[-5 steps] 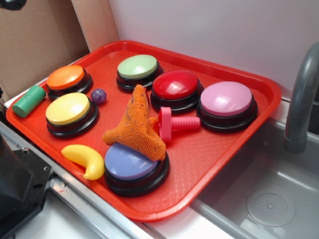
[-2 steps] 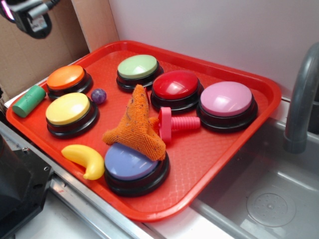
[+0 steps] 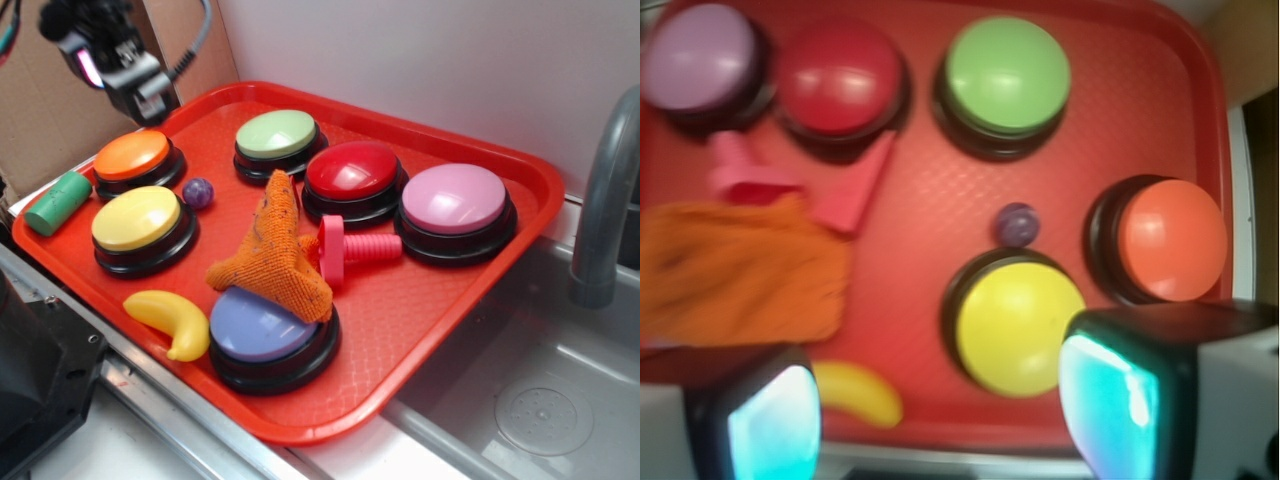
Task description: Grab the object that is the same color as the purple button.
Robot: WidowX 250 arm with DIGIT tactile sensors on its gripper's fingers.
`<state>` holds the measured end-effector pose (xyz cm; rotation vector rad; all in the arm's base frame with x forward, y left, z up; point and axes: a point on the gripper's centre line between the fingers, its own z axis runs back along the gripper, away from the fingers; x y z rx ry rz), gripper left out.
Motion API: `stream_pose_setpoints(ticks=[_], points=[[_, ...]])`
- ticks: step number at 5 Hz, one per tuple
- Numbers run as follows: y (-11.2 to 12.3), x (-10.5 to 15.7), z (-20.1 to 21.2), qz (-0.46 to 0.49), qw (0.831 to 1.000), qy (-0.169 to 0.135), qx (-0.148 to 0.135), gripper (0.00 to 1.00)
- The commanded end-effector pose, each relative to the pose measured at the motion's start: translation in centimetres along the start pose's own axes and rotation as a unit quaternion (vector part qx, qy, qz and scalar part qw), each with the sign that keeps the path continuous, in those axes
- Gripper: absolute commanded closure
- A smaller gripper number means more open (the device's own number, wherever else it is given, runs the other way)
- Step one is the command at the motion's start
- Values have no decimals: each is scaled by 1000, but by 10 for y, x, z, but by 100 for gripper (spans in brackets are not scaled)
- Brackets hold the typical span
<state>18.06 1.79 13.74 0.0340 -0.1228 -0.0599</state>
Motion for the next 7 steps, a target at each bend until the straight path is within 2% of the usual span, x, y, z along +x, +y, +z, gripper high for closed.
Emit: stream_pose_setpoints(ticks=[1, 2, 3, 7], points=[[21, 21, -42, 4, 998, -30, 53, 0], [29, 25, -64, 7, 998, -16, 68, 0], [34, 29, -80, 9, 997, -14, 77, 0], [44, 32, -106, 19, 995, 19, 95, 0]])
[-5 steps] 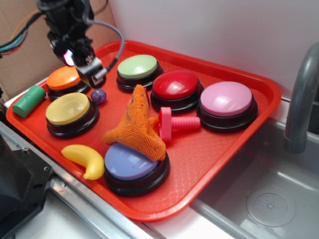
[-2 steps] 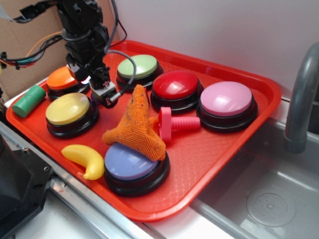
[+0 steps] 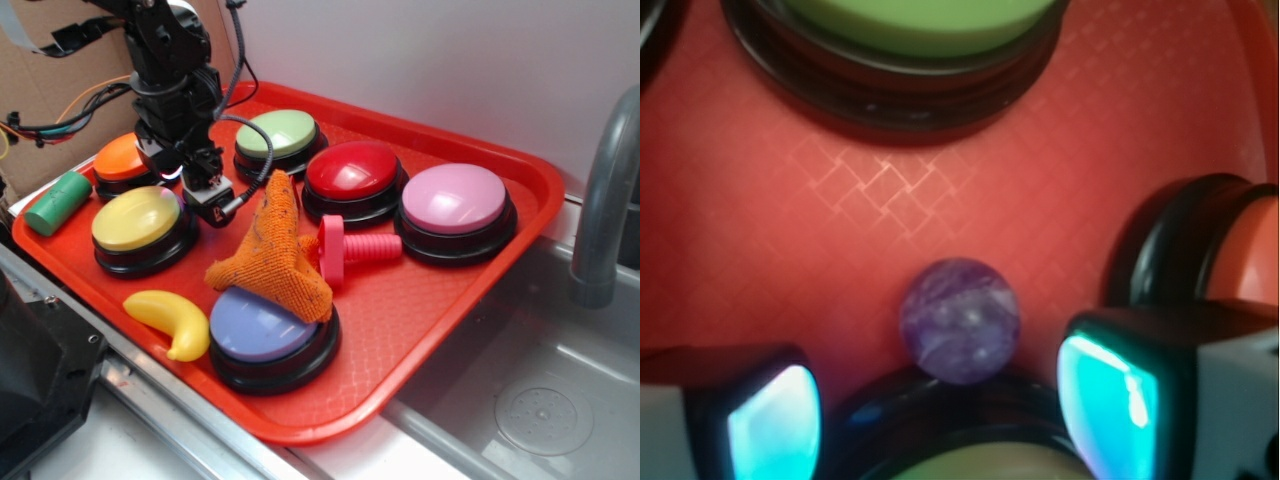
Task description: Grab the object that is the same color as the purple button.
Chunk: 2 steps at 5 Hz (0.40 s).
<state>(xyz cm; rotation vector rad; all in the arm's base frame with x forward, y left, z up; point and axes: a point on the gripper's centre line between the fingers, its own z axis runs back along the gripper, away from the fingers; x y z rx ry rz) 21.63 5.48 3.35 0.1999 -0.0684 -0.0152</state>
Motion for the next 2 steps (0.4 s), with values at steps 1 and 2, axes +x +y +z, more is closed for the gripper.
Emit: stream_pose_setpoints(ticks=[1, 2], points=[[8, 14, -2, 2, 1000, -10, 12, 2], [11, 16, -6, 3, 1000, -4, 19, 53]])
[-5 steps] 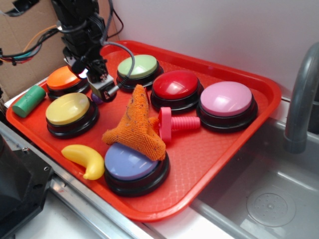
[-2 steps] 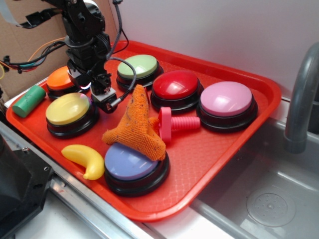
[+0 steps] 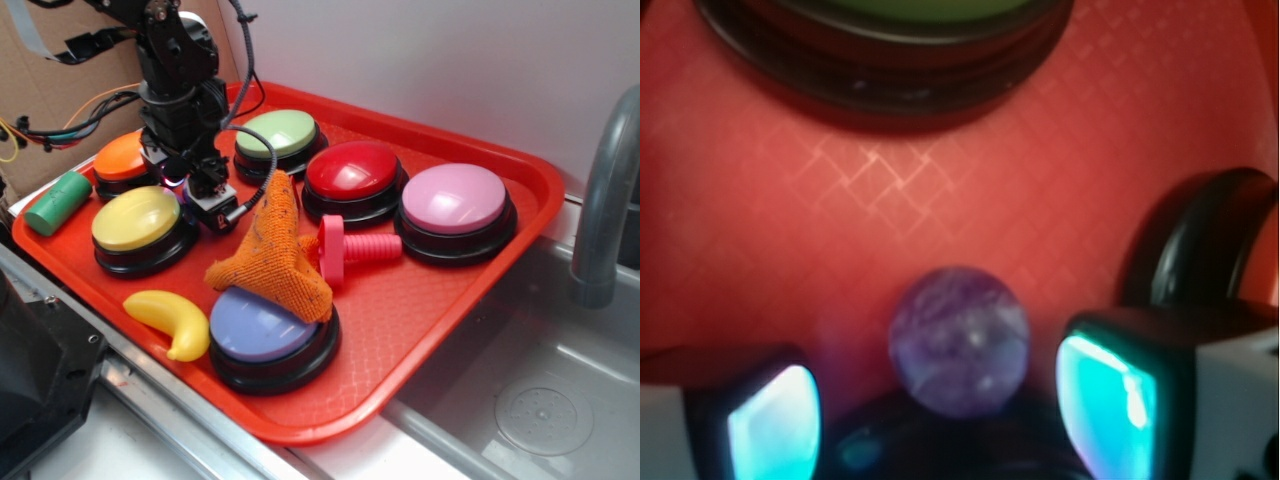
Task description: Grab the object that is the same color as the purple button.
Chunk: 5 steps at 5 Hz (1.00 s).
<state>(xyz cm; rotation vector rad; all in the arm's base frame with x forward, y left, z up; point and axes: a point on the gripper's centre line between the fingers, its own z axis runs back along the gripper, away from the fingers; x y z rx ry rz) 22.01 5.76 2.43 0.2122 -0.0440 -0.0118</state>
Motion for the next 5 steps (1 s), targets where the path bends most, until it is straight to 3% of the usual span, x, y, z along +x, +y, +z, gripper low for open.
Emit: stream_pose_setpoints(ticks=[1, 3, 4, 5], points=[[12, 13, 5, 3, 1000, -2, 18, 89], [14, 10, 19, 37, 999, 13, 23, 100], [15, 11, 49, 75, 997, 11, -29, 100], [8, 18, 88, 85, 993, -17, -80, 100]])
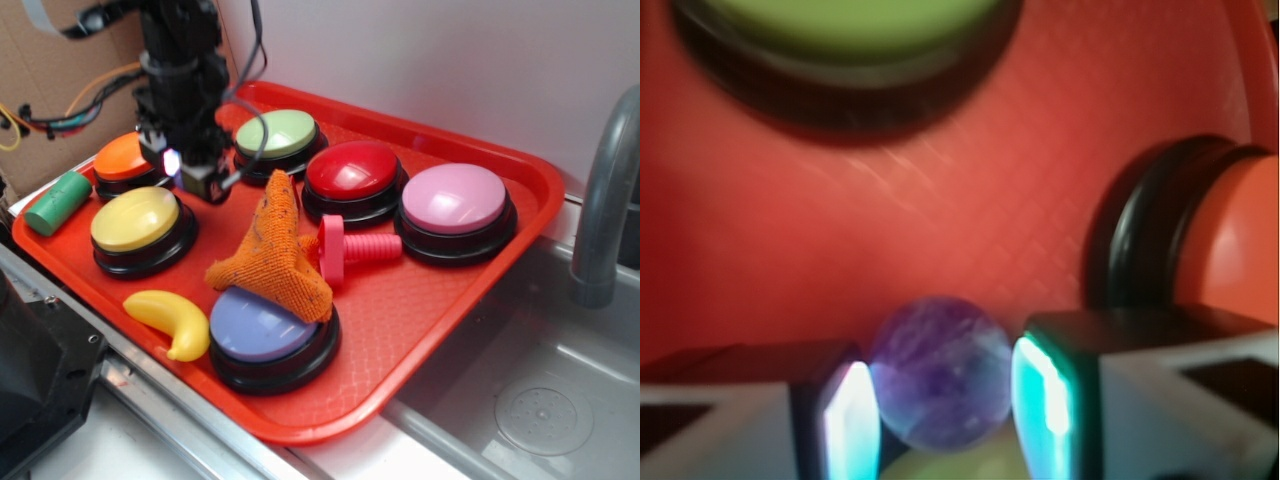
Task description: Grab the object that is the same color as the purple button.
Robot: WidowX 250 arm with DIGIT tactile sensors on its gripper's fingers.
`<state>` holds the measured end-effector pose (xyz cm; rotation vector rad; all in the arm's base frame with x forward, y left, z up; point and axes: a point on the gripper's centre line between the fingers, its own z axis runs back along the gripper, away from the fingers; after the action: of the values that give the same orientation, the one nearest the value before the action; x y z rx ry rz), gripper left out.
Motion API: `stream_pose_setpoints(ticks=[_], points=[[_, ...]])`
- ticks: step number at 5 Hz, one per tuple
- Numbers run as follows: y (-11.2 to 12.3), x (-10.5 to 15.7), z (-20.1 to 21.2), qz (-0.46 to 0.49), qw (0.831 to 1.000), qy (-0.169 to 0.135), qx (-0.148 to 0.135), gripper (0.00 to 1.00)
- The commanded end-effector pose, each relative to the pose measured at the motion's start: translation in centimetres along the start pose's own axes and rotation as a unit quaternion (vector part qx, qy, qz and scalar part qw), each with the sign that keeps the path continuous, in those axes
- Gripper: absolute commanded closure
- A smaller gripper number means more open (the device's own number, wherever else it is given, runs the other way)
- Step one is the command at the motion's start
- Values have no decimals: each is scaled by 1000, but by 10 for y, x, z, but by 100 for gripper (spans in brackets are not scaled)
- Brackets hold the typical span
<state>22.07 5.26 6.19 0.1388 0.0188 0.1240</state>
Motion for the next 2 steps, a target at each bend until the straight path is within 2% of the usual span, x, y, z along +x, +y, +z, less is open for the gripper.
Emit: stream_pose_setpoints(ticks=[1, 2], points=[[-10, 14, 74, 16, 994, -64, -89, 100], [-19, 15, 88, 20, 990, -82, -108, 100]])
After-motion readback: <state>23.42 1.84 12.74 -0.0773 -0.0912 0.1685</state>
